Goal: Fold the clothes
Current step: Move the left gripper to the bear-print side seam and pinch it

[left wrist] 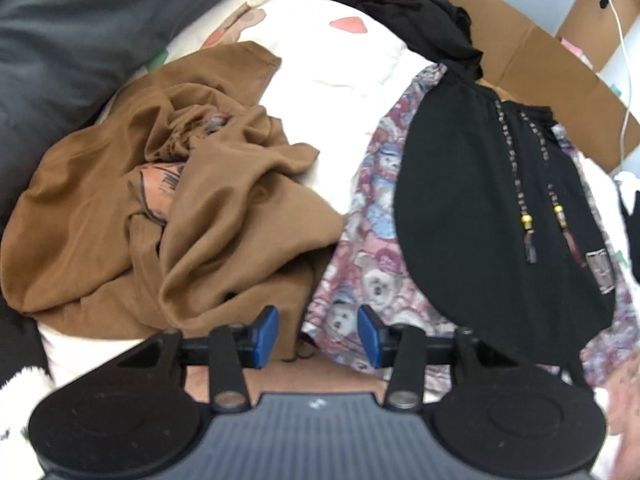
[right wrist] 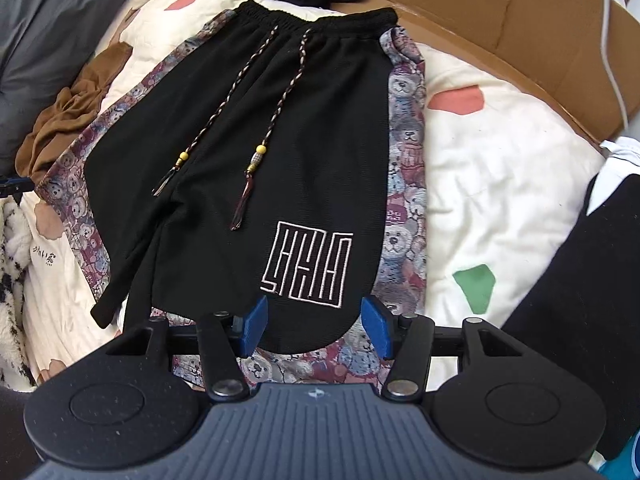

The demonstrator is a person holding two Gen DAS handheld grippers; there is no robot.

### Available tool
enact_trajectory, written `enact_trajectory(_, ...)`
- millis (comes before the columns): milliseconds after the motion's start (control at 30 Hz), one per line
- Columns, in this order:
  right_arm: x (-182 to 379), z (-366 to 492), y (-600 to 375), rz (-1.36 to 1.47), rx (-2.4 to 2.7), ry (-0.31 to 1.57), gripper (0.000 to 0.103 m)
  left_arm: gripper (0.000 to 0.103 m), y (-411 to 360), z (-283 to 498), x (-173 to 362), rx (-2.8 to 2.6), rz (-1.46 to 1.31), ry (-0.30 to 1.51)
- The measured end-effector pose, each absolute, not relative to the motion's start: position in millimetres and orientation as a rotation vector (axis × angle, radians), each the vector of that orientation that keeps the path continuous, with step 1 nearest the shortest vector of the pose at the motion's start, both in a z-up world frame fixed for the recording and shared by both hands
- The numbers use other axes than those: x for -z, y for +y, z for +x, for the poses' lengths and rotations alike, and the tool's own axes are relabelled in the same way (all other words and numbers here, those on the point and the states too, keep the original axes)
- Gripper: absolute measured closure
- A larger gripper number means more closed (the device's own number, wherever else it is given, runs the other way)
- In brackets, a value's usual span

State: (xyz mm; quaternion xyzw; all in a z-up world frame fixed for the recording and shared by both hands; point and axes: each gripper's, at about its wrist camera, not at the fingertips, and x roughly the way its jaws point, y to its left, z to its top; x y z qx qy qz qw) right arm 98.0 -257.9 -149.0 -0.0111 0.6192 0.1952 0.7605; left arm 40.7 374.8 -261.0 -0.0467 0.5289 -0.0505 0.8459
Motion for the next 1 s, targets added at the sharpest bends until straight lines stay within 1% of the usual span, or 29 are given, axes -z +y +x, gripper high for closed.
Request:
enact_trajectory(33, 151, 99, -257, -0.027, -0.424, 1.351, 0.046, 0.070, 375, 43, 265, 0.098, -0.093, 1.111)
enact_trajectory(67, 152, 99, -257, -0.027, -0.424, 1.353, 0.046, 0.077, 376, 45, 270, 0.099, -0.101, 1.114)
enact_trajectory(100, 153, 99, -257, -0.026, -0.423, 1.356, 0.046, 0.080, 377, 46, 273, 0.103, -0.111, 1.115)
enact_trajectory(267, 161, 100, -256, -0.024, -0.421, 1.370, 0.046, 0.080, 375, 52, 284, 0.136, -0.085, 1.107)
enact_trajectory(533, 175, 96, -250, -0.036, -0.433, 1.401, 0.046, 0.080, 369, 56, 305, 0.139, -0.057, 1.158)
enact_trajectory(567, 175, 96, -250, -0.037, -0.434, 1.402, 0.046, 0.080, 368, 56, 305, 0.140, -0.063, 1.161)
enact_trajectory(600, 176, 95, -250, -0.041, -0.436, 1.404, 0.046, 0.086, 368, 56, 305, 0.146, -0.069, 1.164)
enact_trajectory(700, 176, 94, -249, -0.044, -0.441, 1.407, 0.046, 0.095, 367, 53, 297, 0.205, -0.102, 1.171)
enact_trajectory(1000, 167, 96, -244, -0.049, -0.464, 1.371, 0.046, 0.098, 345, 54, 260, 0.335, -0.137, 1.156)
